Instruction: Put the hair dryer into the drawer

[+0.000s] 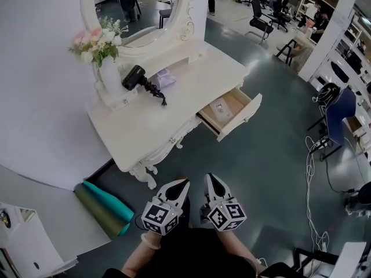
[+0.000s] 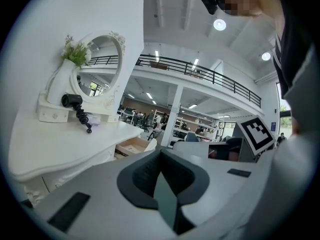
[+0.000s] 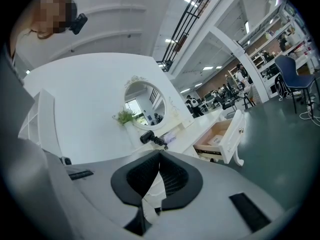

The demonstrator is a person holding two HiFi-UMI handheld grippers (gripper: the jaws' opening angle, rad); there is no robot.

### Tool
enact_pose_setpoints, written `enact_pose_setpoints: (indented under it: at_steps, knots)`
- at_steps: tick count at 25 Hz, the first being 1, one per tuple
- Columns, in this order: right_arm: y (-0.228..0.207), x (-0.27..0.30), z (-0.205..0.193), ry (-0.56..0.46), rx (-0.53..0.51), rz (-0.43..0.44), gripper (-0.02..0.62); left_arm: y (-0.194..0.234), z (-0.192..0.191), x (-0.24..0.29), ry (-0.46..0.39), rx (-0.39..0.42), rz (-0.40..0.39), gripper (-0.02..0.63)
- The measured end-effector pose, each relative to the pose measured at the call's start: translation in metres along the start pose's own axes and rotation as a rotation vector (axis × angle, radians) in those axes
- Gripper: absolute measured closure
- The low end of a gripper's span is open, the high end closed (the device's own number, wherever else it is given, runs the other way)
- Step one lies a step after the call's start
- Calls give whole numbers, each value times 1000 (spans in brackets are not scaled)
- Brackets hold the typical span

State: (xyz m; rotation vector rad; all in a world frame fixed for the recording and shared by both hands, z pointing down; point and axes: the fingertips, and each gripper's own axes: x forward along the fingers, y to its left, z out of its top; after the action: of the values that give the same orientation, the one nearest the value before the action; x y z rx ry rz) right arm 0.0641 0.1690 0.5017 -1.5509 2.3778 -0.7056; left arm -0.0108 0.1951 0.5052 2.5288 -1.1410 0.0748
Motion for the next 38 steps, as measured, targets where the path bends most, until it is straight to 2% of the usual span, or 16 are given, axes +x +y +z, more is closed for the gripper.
enact_pose_setpoints:
  at_steps: [9,25,30,38]
  knots:
    - [-22,64,17,-2,23,-36,571,51,32,48,13,4,-13,581]
    - [-54,187,67,-49,41,-73,571,131,97,141,2,15,-86,581]
    - [-67,210,74,-55,42,-90,571,142,105,167,1,18,-117,581]
    - [-78,243,76,-48,41,-85,571,167,109,191,15,8,-120,581]
